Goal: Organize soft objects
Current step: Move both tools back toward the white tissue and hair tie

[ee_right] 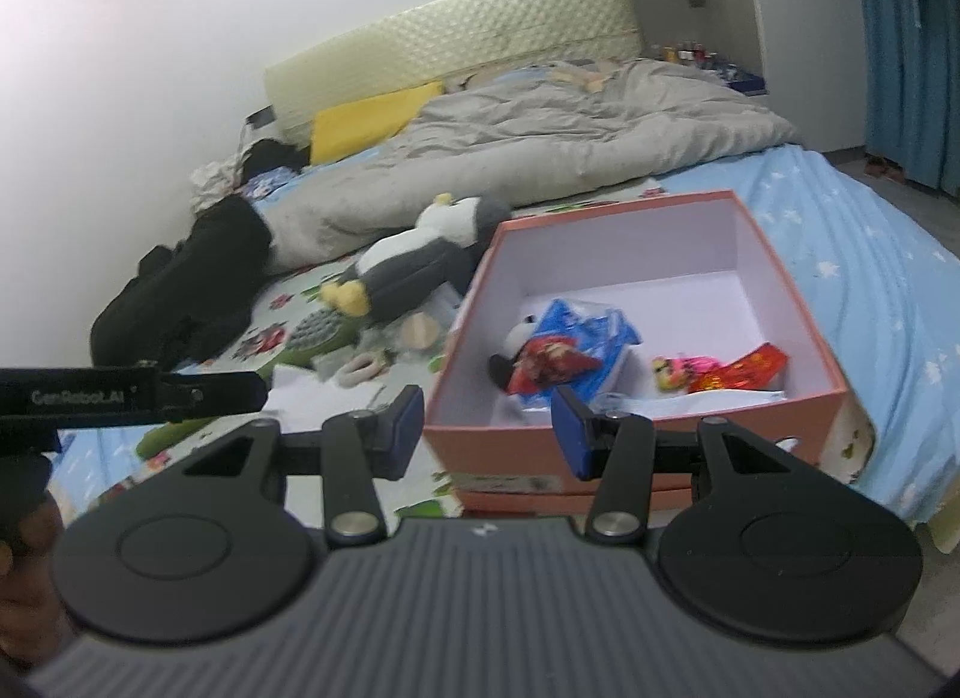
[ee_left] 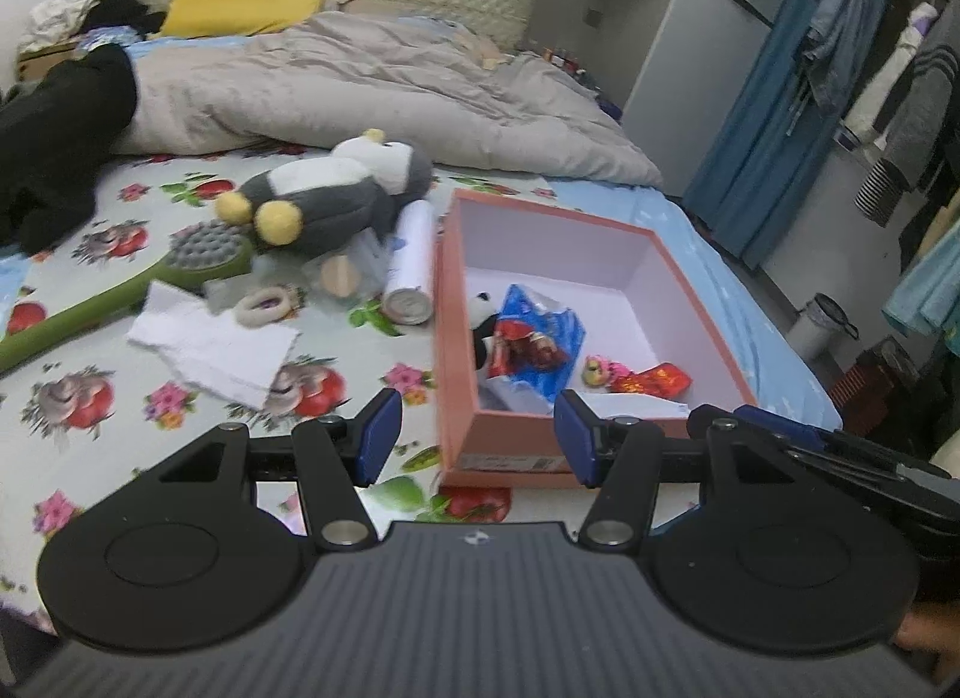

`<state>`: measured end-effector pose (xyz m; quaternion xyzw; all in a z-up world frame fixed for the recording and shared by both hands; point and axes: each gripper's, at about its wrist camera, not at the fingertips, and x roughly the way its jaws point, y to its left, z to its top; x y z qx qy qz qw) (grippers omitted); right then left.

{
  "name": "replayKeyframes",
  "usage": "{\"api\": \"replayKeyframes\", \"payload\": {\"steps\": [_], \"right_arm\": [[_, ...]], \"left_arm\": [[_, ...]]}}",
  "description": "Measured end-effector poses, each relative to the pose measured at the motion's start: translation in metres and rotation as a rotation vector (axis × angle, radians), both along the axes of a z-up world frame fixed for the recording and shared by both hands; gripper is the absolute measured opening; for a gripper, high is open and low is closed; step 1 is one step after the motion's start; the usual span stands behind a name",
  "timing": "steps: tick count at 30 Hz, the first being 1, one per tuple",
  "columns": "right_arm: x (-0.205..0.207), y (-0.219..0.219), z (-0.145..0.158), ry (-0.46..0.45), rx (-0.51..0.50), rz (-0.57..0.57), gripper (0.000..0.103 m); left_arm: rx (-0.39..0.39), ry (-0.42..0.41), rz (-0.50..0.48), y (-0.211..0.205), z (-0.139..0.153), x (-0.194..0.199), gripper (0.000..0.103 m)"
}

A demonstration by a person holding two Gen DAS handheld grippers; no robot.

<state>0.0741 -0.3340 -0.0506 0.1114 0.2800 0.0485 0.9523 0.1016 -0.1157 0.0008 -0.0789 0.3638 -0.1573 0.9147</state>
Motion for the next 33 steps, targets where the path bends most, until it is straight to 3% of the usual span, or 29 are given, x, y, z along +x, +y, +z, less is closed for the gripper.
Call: {"api": "replayKeyframes", "payload": {"steps": [18, 26, 33], "right_arm": [[0.001, 0.091, -0.014, 0.027, -0.010, 0.212, 0.050], [0.025, 0.112, -0.022, 0.066, -0.016, 0.234, 0.050], [0.059, 0.127, -0.029, 0.095, -0.009, 0.230, 0.050]], "left_arm": [[0.006, 0.010, 0.207, 0.104, -0.017, -0.047, 0.062], [-0.028, 0.052, 0.293, 0.141, -0.033, -0.030, 0.062], [-0.009, 0.078, 0.284, 0.156, -0.044, 0.004, 0.062]]}}
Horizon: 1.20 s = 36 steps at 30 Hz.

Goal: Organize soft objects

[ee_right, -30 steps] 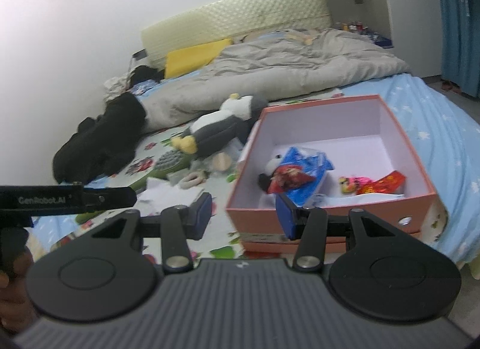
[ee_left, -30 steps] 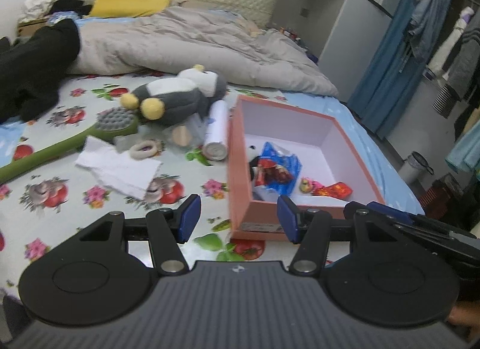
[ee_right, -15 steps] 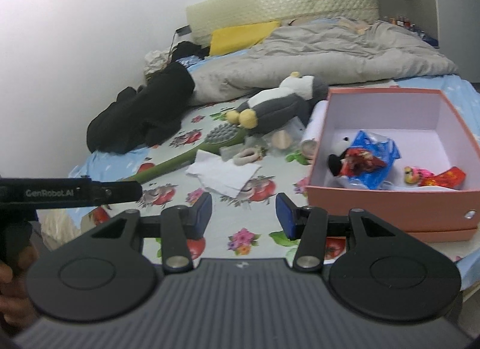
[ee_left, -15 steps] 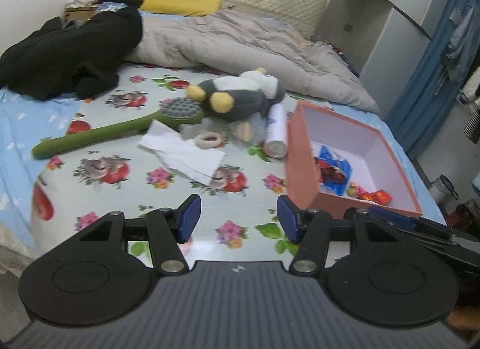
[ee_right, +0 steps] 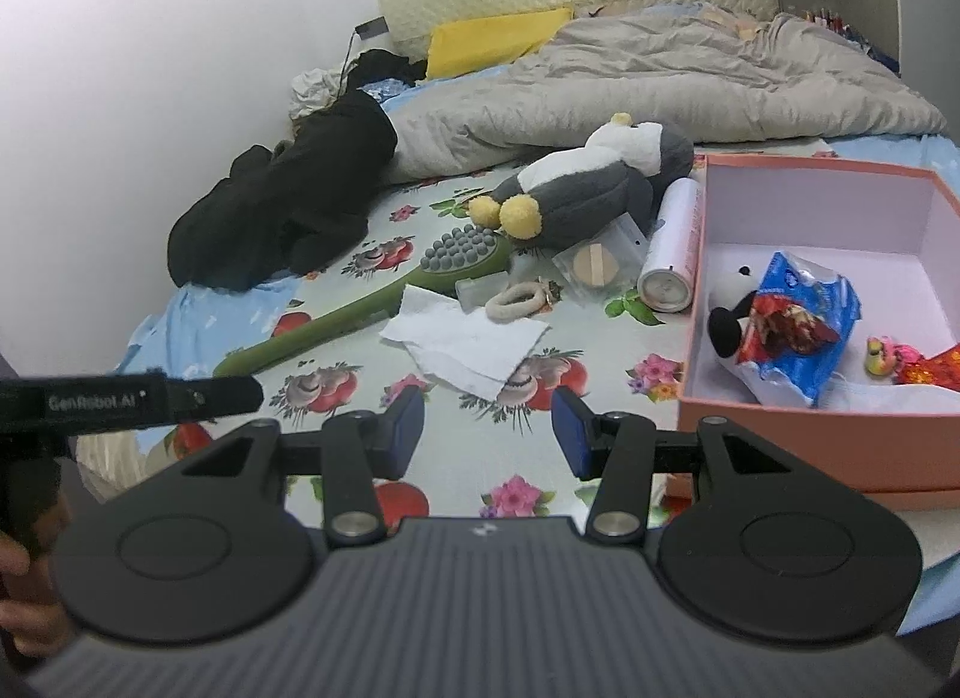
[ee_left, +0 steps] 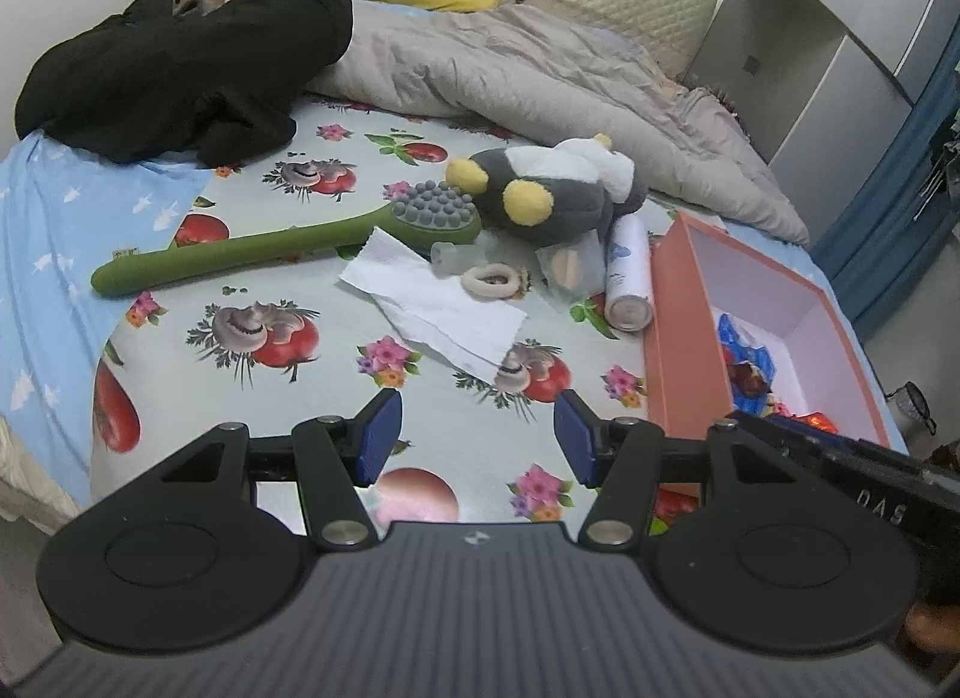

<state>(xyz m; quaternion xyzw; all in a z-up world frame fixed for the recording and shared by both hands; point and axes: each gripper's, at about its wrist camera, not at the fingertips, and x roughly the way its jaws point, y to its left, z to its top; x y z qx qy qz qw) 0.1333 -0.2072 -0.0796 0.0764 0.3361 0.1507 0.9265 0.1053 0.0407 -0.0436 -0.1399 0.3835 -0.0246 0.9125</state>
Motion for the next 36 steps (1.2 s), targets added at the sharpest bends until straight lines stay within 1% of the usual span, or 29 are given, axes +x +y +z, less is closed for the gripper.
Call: {"api": "replayKeyframes", "payload": {"steps": [7, 13, 21, 24, 27, 30, 32, 33, 36], "right_arm": [[0.046, 0.015, -0.012, 0.044, 0.002, 0.002, 0.050], [0.091, 0.028, -0.026, 0.090, -0.002, 0.029, 0.050], [0.153, 0.034, -0.057, 0.139, -0.013, 0.017, 0.050], [0.175, 0.038, -0.069, 0.150, -0.021, 0.032, 0.050], [0.194, 0.044, -0.081, 0.151, -0.026, 0.054, 0.050], [0.212, 0.051, -0.093, 0.151, -0.027, 0.078, 0.046], [0.223, 0.056, -0.101, 0.154, -0.036, 0.095, 0.040], [0.228, 0.059, -0.105, 0.157, -0.040, 0.105, 0.038], [0.244, 0.068, -0.116, 0.164, -0.054, 0.134, 0.034]], "left_arm": [[-0.001, 0.048, 0.030, 0.019, -0.023, 0.044, 0.062], [-0.014, 0.064, 0.055, 0.032, -0.042, 0.087, 0.062], [-0.053, 0.092, 0.035, 0.037, -0.079, 0.156, 0.062], [-0.064, 0.106, 0.025, 0.038, -0.094, 0.185, 0.061], [-0.094, 0.104, 0.014, 0.040, -0.108, 0.212, 0.060], [-0.117, 0.105, 0.007, 0.040, -0.120, 0.239, 0.056], [-0.135, 0.112, 0.008, 0.040, -0.128, 0.255, 0.053], [-0.144, 0.114, 0.007, 0.040, -0.131, 0.261, 0.050], [-0.161, 0.114, 0.008, 0.039, -0.142, 0.280, 0.048]]}}
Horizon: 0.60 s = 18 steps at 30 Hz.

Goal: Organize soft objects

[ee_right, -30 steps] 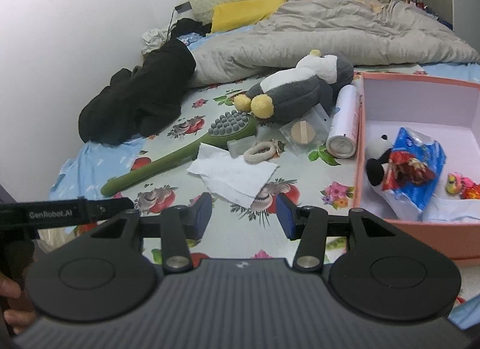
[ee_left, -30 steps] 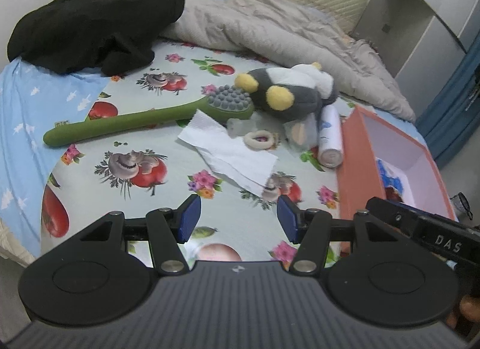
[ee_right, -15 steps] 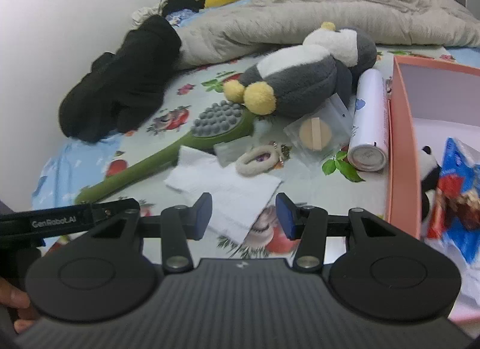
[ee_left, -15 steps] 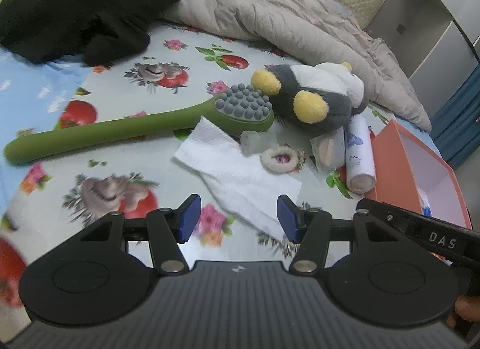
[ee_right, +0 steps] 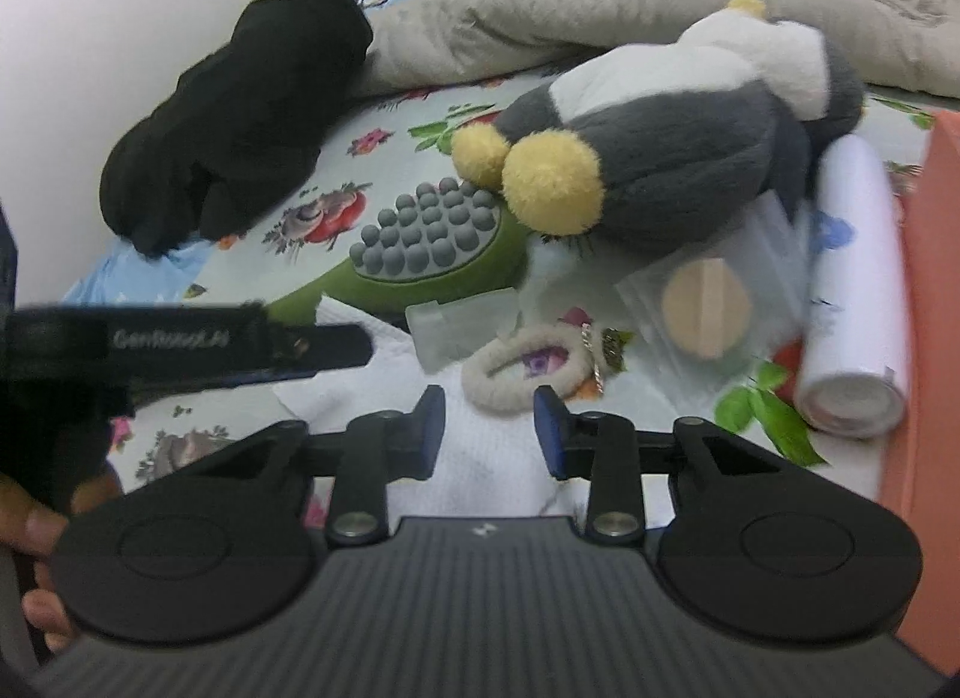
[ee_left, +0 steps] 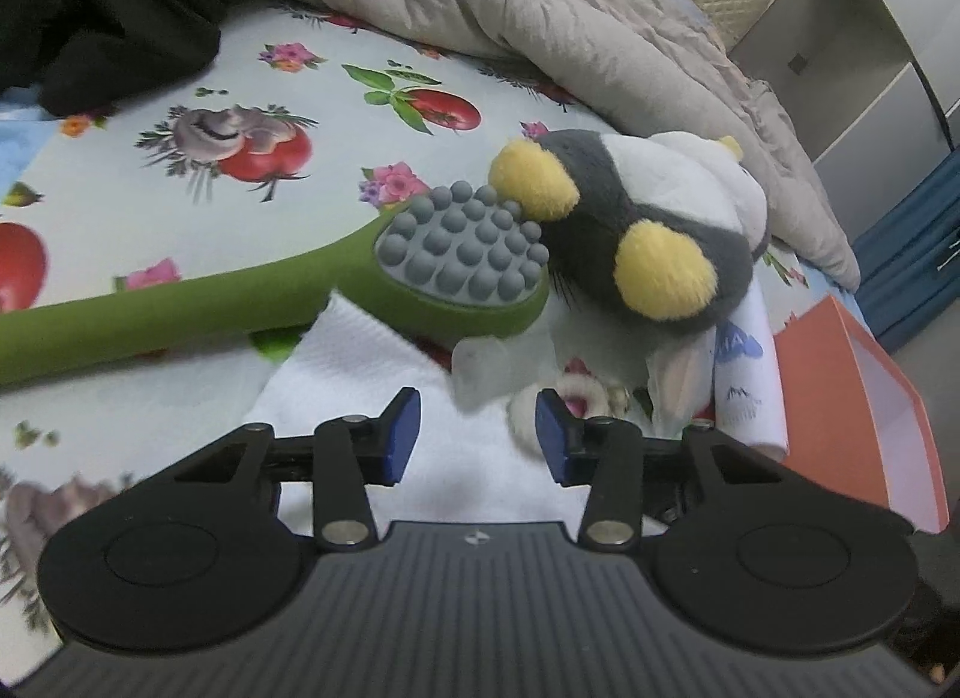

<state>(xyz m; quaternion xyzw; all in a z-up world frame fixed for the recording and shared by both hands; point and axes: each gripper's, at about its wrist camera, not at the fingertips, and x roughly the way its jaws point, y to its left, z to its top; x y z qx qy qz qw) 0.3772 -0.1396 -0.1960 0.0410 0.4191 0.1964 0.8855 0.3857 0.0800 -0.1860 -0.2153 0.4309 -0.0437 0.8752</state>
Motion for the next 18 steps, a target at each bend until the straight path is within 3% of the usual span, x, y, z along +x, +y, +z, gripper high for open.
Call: {"api": "replayKeyframes", "payload": {"steps": [12, 16, 18], "right_arm": [[0.028, 0.023, -0.033, -0.004, -0.056, 0.097, 0.032], [0.026, 0.026, -0.035, -0.021, -0.097, 0.103, 0.016], [0.027, 0.026, -0.036, -0.013, -0.098, 0.104, 0.011]], "left_arm": [[-0.016, 0.025, -0.017, -0.006, -0.037, 0.041, 0.048], [-0.006, 0.020, -0.022, -0.011, -0.041, 0.045, 0.048], [-0.003, 0.018, -0.023, -0.012, -0.041, 0.046, 0.036]]}}
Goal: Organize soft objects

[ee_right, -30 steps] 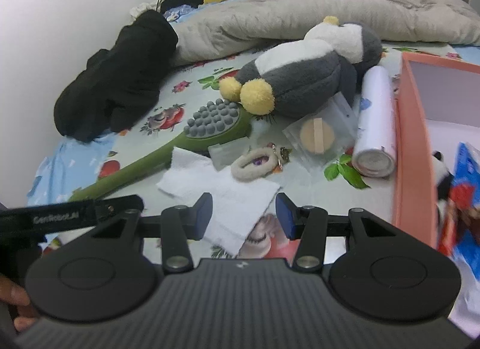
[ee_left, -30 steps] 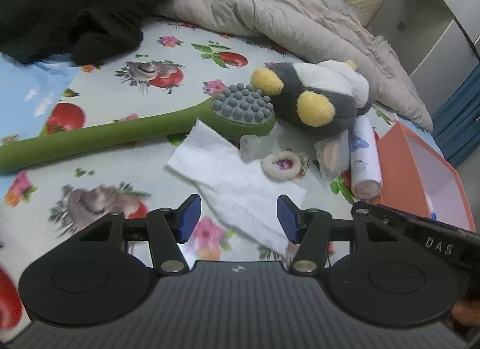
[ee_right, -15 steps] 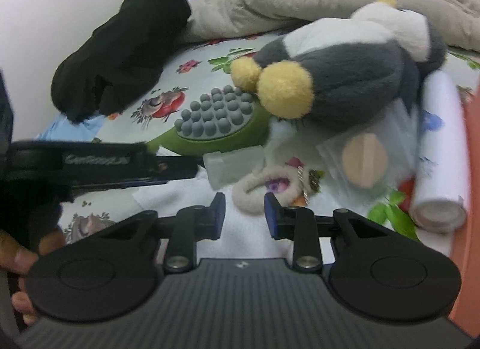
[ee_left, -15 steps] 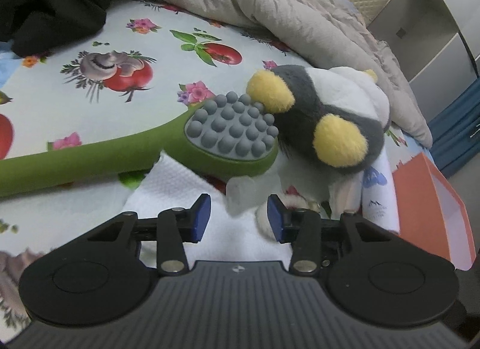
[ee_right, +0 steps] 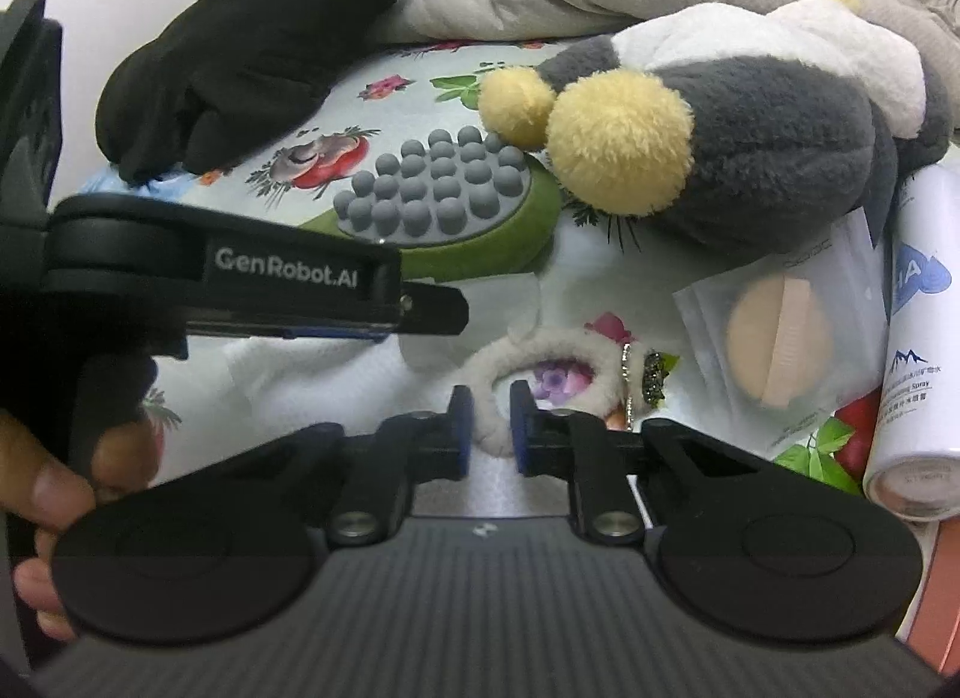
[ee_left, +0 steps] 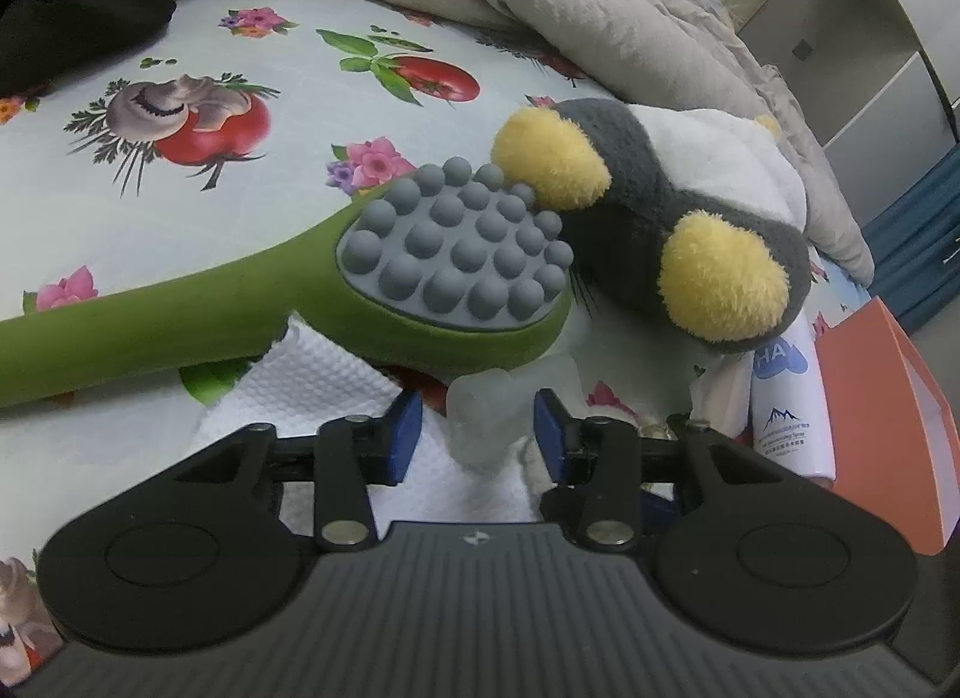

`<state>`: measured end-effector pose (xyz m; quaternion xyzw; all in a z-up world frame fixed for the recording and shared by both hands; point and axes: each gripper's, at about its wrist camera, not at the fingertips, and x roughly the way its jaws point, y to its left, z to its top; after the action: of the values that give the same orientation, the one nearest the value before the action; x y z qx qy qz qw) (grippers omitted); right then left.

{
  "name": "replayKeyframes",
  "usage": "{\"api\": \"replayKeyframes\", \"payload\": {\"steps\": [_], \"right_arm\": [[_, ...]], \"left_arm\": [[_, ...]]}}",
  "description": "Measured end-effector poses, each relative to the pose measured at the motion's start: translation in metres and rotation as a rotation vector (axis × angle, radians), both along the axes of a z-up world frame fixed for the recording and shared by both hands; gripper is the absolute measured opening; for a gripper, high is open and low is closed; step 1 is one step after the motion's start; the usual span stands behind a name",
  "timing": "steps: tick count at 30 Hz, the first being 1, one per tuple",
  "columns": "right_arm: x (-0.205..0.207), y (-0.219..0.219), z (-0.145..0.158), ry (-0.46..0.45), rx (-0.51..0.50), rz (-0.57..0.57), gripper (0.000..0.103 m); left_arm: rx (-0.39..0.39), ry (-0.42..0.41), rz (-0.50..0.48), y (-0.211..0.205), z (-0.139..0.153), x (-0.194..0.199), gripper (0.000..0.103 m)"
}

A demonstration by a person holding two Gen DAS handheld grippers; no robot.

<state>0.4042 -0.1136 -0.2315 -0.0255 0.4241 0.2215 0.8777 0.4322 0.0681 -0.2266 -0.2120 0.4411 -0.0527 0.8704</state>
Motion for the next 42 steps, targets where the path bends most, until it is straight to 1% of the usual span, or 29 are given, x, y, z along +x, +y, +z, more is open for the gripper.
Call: {"api": "replayKeyframes", "payload": {"steps": [3, 8, 14, 16, 18, 24, 29, 37, 42], "right_arm": [[-0.002, -0.001, 0.003, -0.001, -0.015, 0.004, 0.009], [-0.009, -0.006, 0.013, -0.008, -0.005, -0.008, 0.007], [-0.027, -0.012, 0.033, -0.033, -0.003, -0.012, 0.007], [-0.035, -0.014, 0.040, -0.041, -0.001, -0.010, 0.007], [-0.044, -0.015, 0.047, -0.051, -0.004, -0.009, 0.007], [-0.076, -0.023, 0.068, -0.069, 0.001, -0.014, 0.006], [-0.101, -0.027, 0.084, -0.082, 0.014, -0.018, 0.005], [-0.137, -0.033, 0.091, -0.083, 0.022, -0.046, 0.005], [-0.156, -0.037, 0.078, -0.058, 0.004, -0.084, 0.005]], "left_arm": [[-0.007, 0.001, 0.003, -0.002, 0.002, -0.001, 0.028], [-0.001, -0.016, 0.006, -0.005, 0.013, -0.010, 0.024], [0.009, -0.028, 0.005, -0.011, 0.032, -0.033, 0.023], [0.022, -0.033, 0.005, -0.014, 0.040, -0.043, 0.023], [0.045, -0.016, 0.006, -0.016, 0.047, -0.053, 0.023], [0.088, -0.032, 0.011, -0.013, 0.072, -0.086, 0.023], [0.086, -0.044, 0.031, -0.009, 0.088, -0.117, 0.023], [0.072, -0.055, 0.037, -0.009, 0.100, -0.167, 0.023], [0.072, -0.035, 0.022, -0.008, 0.095, -0.197, 0.023]]}}
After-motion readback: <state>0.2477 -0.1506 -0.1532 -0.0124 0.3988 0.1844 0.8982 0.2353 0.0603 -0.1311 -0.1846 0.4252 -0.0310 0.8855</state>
